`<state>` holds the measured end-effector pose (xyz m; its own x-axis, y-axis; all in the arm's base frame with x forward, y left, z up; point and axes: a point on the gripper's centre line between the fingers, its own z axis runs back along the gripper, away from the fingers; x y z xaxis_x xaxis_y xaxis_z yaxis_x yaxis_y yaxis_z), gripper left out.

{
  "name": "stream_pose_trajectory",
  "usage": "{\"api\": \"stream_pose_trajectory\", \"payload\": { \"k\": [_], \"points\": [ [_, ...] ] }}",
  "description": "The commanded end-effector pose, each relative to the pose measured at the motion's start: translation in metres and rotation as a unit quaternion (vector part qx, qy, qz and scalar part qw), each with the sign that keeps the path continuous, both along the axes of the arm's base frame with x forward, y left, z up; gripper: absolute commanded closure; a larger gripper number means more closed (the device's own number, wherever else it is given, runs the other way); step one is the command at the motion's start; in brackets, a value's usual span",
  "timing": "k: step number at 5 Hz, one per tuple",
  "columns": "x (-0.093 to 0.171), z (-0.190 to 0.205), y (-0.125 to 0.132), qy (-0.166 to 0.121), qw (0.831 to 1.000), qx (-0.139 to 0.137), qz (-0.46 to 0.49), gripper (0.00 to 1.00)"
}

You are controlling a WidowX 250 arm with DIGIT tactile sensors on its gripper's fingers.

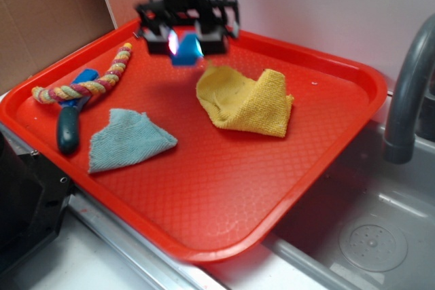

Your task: Grab the blue block.

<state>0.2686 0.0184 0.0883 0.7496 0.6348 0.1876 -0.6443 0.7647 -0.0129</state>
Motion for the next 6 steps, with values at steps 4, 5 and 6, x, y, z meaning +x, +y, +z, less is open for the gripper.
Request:
{"api": "stream_pose_trajectory", "payload": {
  "k": [4,5,6],
  "points": [
    [-0.027,0.108,-0.038,0.003,0.994,0.025,-0.106,1.00],
    [-0.025,0.104,-0.034,-0.020,0.977,-0.080,-0.195,1.00],
    [-0.030,0.103,-0.032,-0.026,0.976,-0.084,-0.198,1.00]
  ]
}}
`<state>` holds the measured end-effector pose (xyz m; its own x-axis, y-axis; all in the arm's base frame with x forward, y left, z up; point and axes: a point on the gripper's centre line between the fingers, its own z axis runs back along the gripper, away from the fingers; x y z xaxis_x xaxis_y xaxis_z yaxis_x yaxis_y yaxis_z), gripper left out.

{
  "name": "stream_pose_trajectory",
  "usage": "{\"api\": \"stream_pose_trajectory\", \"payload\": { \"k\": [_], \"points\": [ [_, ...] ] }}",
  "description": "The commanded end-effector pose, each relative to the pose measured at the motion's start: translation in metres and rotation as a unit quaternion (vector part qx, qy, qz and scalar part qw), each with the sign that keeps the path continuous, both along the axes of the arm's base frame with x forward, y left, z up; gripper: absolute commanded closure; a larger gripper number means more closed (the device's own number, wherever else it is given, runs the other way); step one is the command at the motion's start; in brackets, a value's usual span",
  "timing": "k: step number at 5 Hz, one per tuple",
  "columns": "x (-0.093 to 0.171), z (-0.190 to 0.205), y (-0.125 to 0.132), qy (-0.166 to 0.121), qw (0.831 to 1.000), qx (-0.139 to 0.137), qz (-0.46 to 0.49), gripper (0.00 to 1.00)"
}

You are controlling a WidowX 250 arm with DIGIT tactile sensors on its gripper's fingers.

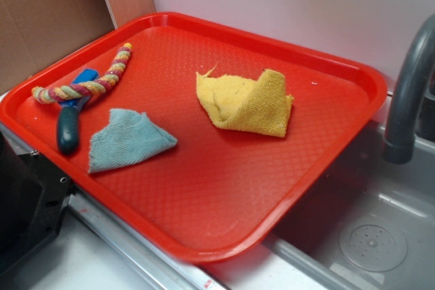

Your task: Grab the blue block.

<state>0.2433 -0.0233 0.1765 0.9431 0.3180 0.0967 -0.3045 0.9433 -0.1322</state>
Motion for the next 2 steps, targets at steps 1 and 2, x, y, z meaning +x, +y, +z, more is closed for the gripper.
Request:
{"api": "stream_pose_trajectory", "payload": {
  "k": [1,2],
  "points": [
    [-0.0052,0.0115,0.0151,-0.023,0.999,-0.014,0.024,1.00],
    [-0.0046,0.0089,0.0163,-0.017,0.999,0.008,0.047,1.00]
  ]
}}
